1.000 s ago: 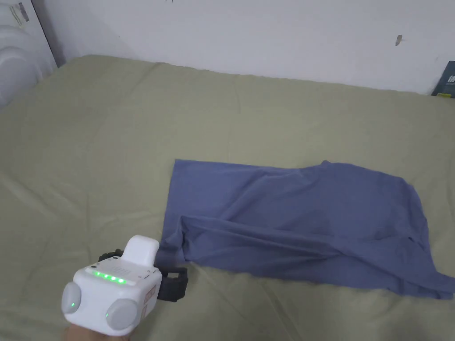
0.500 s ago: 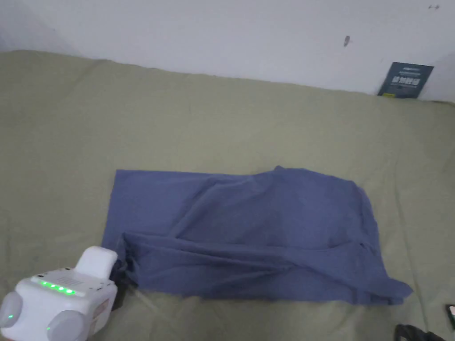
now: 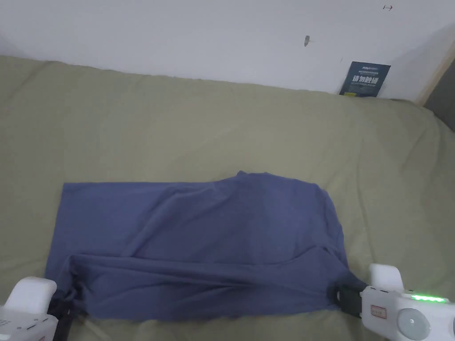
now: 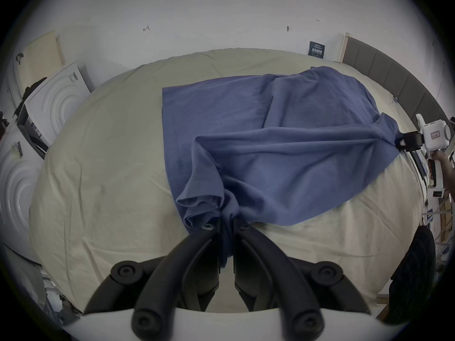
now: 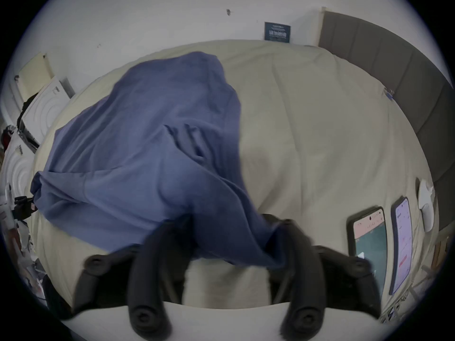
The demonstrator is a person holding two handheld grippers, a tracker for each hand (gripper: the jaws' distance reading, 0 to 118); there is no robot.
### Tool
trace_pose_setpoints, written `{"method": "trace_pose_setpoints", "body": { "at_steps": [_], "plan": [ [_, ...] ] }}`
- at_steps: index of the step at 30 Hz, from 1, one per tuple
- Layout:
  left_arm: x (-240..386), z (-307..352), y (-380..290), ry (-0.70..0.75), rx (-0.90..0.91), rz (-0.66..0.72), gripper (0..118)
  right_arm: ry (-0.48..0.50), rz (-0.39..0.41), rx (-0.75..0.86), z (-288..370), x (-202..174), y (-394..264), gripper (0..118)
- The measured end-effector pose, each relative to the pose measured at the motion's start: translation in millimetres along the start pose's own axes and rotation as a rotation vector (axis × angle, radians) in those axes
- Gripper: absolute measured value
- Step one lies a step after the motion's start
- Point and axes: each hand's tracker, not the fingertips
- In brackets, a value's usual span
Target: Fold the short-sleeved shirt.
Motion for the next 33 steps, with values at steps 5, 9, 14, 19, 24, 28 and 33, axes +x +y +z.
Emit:
{"method": "trace_pose_setpoints", "body": {
  "at_steps": [5, 9, 14, 19, 24, 28, 33],
  "plan": [
    [5.4, -7.2, 2.8, 0.000, -0.012, 0.020, 9, 0.015, 0.002, 0.007, 17.3, -15.4, -1.7, 14],
    [2.3, 1.7, 4.5, -0.029, 0.024, 0.086, 9, 0.067, -0.009, 0.015, 32.4, -20.0, 6.2, 13],
    [5.3, 31.8, 13.6, -0.034, 0.061, 0.045, 9, 0.130, -0.092, 0.029, 69.8, -9.6, 26.4, 13],
    [1.3, 83.2, 22.2, -0.059, 0.133, 0.059, 9, 0.161, -0.068, 0.056, 125.4, -11.4, 40.4, 13],
    [-1.1, 126.9, 20.3, -0.059, 0.194, 0.059, 9, 0.200, -0.086, 0.074, 176.1, -8.2, 38.7, 13],
    [-0.8, 156.9, 3.9, -0.061, 0.197, 0.053, 9, 0.186, -0.063, 0.068, 200.7, -3.0, 17.1, 13],
    [-2.7, 168.5, -37.7, -0.058, 0.115, 0.047, 9, 0.182, -0.071, -0.005, 203.6, -4.0, -41.6, 14]
  ]
}}
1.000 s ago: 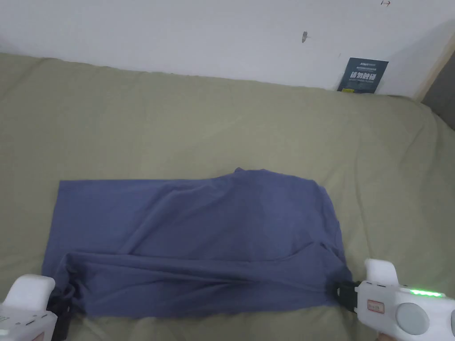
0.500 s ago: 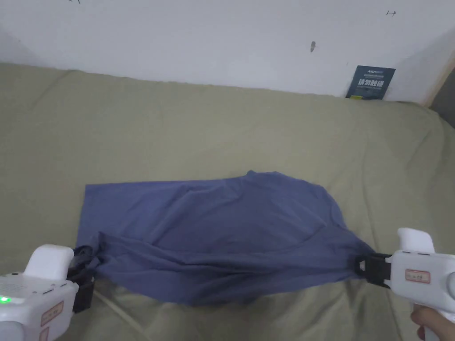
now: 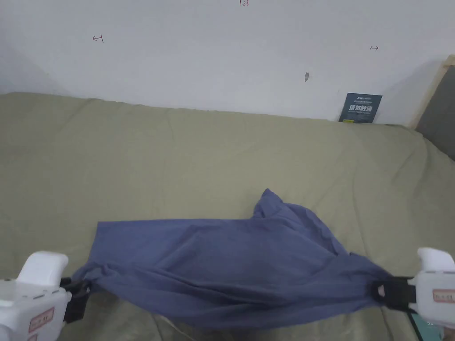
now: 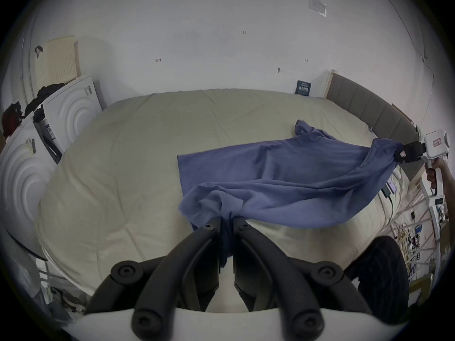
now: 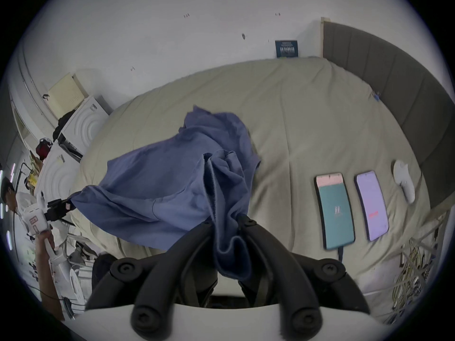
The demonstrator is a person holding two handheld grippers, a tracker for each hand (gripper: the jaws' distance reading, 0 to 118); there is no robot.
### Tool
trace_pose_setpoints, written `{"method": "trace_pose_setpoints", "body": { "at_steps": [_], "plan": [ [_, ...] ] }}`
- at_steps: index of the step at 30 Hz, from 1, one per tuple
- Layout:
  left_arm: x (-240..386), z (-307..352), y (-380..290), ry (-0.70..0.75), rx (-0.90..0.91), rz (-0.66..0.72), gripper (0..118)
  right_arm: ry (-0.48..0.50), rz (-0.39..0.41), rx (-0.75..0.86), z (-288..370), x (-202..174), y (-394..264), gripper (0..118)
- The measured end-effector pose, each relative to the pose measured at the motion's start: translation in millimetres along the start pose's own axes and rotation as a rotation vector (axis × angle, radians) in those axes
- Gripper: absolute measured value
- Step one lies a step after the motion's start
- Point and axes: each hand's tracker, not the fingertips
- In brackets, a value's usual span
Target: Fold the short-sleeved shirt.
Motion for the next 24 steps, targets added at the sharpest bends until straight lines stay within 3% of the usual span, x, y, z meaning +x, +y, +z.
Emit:
{"method": "trace_pose_setpoints", "body": {
  "at_steps": [6, 8, 9, 10, 11, 12, 13, 15, 17, 20, 22, 23, 24],
  "plan": [
    [-8.9, -35.3, -56.9, -0.005, -0.102, 0.056, 9, -0.007, -0.087, -0.088, -52.9, 26.9, -61.0, 14],
    [-10.8, -48.1, -68.6, 0.063, -0.079, 0.082, 12, -0.037, -0.065, -0.059, -64.3, 27.1, -73.3, 15],
    [-11.6, -49.6, -73.1, 0.071, -0.063, 0.082, 33, -0.060, -0.020, -0.007, -65.3, 27.3, -76.9, 24],
    [-11.9, -51.0, -75.7, 0.068, -0.068, 0.083, 73, -0.082, 0.033, 0.075, -63.6, 25.2, -82.2, 48],
    [-11.8, -49.5, -78.0, 0.076, -0.064, 0.087, 111, -0.104, 0.062, 0.125, -60.4, 23.1, -85.9, 93],
    [-12.2, -38.0, -77.6, 0.071, -0.006, 0.088, 117, -0.109, 0.053, 0.143, -53.4, 20.6, -87.3, 115],
    [-9.9, -25.1, -76.5, 0.077, 0.051, 0.090, 117, -0.137, 0.043, 0.195, -38.2, 16.9, -89.4, 118],
    [-2.6, 0.1, -77.0, 0.098, 0.178, 0.070, 117, -0.006, 0.011, 0.282, -11.9, -0.8, -89.7, 118],
    [7.8, 23.6, -78.7, 0.145, 0.292, 0.027, 117, 0.065, 0.013, 0.378, 15.9, -17.3, -92.1, 118],
    [25.8, 42.3, -81.8, 0.262, 0.398, -0.017, 117, 0.064, 0.106, 0.498, 46.9, -57.2, -98.6, 117],
    [33.6, 46.1, -82.3, 0.302, 0.402, -0.025, 114, 0.015, 0.188, 0.543, 53.7, -75.7, -102.2, 104],
    [34.9, 47.1, -81.7, 0.289, 0.402, -0.025, 94, 0.000, 0.218, 0.544, 54.9, -85.3, -102.3, 70],
    [33.8, 46.6, -78.9, 0.229, 0.379, -0.017, 42, -0.015, 0.248, 0.532, 55.1, -95.7, -100.8, 32]
  ]
}}
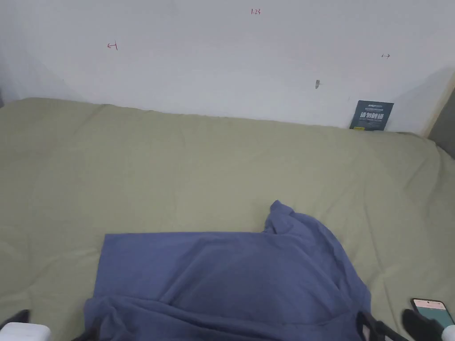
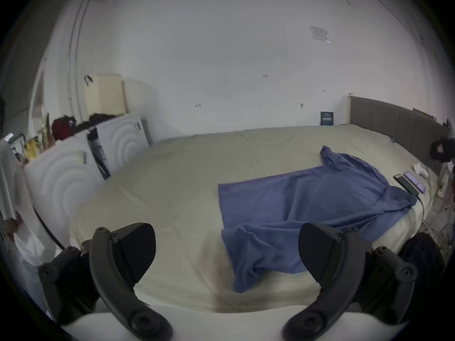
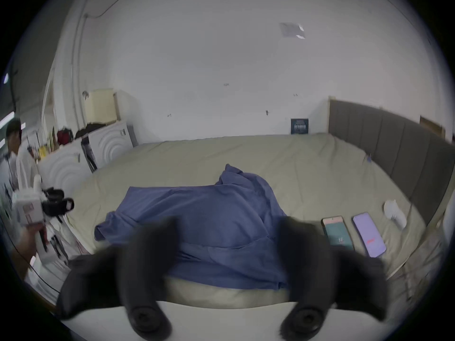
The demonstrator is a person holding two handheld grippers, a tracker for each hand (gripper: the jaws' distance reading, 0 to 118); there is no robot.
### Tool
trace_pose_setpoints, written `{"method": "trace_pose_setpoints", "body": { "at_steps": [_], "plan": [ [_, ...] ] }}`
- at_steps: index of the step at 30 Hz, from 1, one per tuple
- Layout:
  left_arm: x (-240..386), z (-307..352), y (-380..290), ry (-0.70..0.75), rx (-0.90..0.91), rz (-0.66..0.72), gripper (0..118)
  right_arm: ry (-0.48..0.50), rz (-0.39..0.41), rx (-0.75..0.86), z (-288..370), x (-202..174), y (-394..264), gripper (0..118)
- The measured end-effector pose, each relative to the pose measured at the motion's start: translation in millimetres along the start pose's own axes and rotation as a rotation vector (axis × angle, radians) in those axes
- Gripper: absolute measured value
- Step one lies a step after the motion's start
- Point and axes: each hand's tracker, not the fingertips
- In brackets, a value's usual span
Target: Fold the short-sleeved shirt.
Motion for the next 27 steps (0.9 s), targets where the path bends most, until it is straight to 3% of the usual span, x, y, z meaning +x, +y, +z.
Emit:
{"method": "trace_pose_setpoints", "body": {
  "at_steps": [1, 3, 5, 9, 14, 15, 16, 17, 18, 19, 25, 27],
  "plan": [
    [0.8, -3.2, 0.8, -0.041, -0.018, 0.016, 0, -0.029, 0.032, -0.038, -6.9, -2.2, -0.9, 0],
    [6.2, -13.8, -6.9, 0.003, -0.030, -0.012, 0, -0.069, 0.088, -0.066, -15.6, -13.9, 0.5, 0],
    [6.7, -28.1, -8.5, -0.073, -0.084, -0.009, 0, 0.025, 0.062, -0.073, -24.1, -9.9, 1.5, 0],
    [-2.7, -80.4, 17.3, -0.096, -0.207, -0.007, 0, 0.027, 0.063, -0.093, -41.2, -10.9, 3.0, 0],
    [-28.1, -197.5, 50.8, -0.067, -0.298, -0.026, 0, 0.044, 0.027, -0.137, -70.7, -2.4, 2.2, 0],
    [-31.7, -222.6, 56.8, -0.052, -0.329, -0.042, 8, 0.038, 0.026, -0.146, -77.5, -0.4, 1.5, 0],
    [-37.2, -251.8, 64.1, -0.048, -0.366, -0.049, 24, 0.032, 0.023, -0.156, -84.8, 2.6, 0.1, 0],
    [-41.3, -276.5, 68.2, -0.057, -0.406, -0.042, 68, 0.033, 0.016, -0.168, -91.6, 5.9, -1.1, 0],
    [-45.6, -298.3, 68.7, -0.058, -0.456, -0.034, 100, 0.032, 0.006, -0.182, -99.3, 8.8, -2.0, 0],
    [-48.2, -316.2, 70.0, -0.088, -0.435, -0.015, 116, 0.028, -0.003, -0.194, -106.8, 11.1, -2.9, 0],
    [-49.7, -384.5, 64.7, -0.063, -0.513, -0.003, 116, 0.031, -0.030, -0.241, -137.6, 15.1, -6.3, 0],
    [-38.9, -388.8, 58.9, -0.058, -0.522, -0.019, 107, 0.031, -0.036, -0.253, -143.6, 15.7, -6.7, 0]
  ]
}}
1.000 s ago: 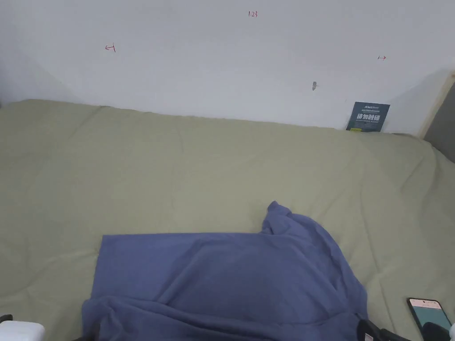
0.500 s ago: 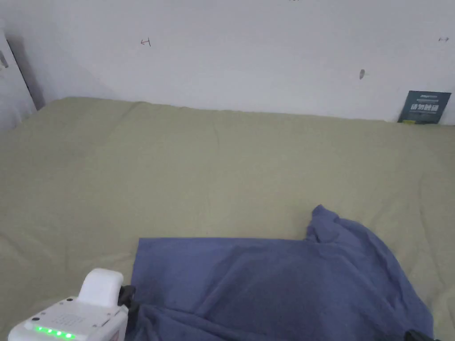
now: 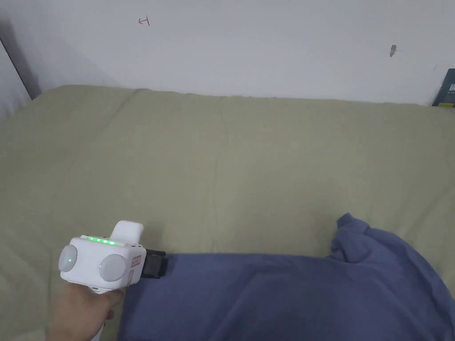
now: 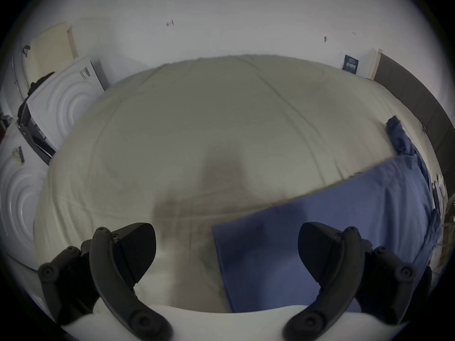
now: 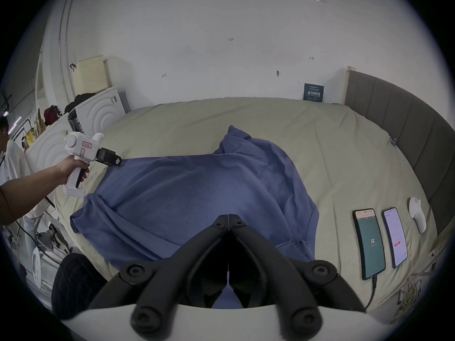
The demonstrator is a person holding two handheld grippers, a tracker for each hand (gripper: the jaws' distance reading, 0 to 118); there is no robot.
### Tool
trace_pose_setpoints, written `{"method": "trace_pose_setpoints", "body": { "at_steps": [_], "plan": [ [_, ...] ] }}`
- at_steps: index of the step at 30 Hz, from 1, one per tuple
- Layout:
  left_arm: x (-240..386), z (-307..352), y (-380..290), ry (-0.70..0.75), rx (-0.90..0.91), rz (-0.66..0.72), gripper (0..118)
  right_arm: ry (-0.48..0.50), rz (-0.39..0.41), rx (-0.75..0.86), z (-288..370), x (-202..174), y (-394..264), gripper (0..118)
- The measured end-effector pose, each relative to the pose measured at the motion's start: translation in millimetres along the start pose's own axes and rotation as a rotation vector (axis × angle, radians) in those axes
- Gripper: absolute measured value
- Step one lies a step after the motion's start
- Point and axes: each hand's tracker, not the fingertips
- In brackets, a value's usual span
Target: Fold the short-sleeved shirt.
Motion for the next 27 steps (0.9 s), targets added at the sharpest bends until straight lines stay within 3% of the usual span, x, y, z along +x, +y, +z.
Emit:
{"method": "trace_pose_setpoints", "body": {
  "at_steps": [1, 3, 4, 5, 11, 16, 17, 18, 19, 20, 22, 27],
  "plan": [
    [3.8, 0.4, -4.2, 0.006, 0.015, -0.043, 93, 0.002, -0.006, -0.004, -1.4, 0.6, 0.8, 0],
    [15.5, 5.7, -10.0, -0.039, 0.043, -0.086, 40, 0.007, -0.016, 0.000, -0.6, 1.3, 0.6, 0],
    [17.3, 9.5, -11.9, -0.116, 0.051, -0.059, 22, 0.009, -0.020, 0.003, 0.0, 2.0, 1.1, 0],
    [17.1, 14.5, -13.9, -0.123, 0.053, -0.036, 13, 0.010, -0.023, 0.004, 0.2, 3.4, 1.9, 0],
    [14.9, 34.6, -15.0, -0.142, 0.084, 0.008, 9, 0.011, -0.023, -0.017, -13.8, 20.9, 16.7, 0],
    [16.8, 78.3, -18.1, -0.195, 0.147, 0.060, 9, -0.111, 0.034, -0.076, -83.3, 64.8, 63.7, 9],
    [19.8, 84.8, -18.5, -0.204, 0.145, 0.061, 9, -0.118, 0.018, -0.087, -101.3, 74.5, 74.3, 40],
    [22.0, 88.4, -20.3, -0.201, 0.150, 0.055, 9, -0.115, -0.007, -0.133, -125.3, 88.0, 83.0, 85],
    [23.5, 90.9, -21.1, -0.200, 0.154, 0.049, 9, -0.117, -0.018, -0.163, -146.7, 98.8, 90.4, 118],
    [24.2, 92.4, -21.2, -0.201, 0.150, 0.048, 9, -0.151, -0.012, -0.120, -159.3, 105.4, 94.6, 117],
    [22.8, 93.2, -20.4, -0.208, 0.150, 0.059, 9, -0.205, 0.017, -0.201, -194.8, 117.0, 106.3, 117],
    [21.6, 89.4, -17.3, -0.209, 0.144, 0.069, 9, -0.212, 0.009, -0.349, -254.3, 126.2, 112.0, 116]
  ]
}}
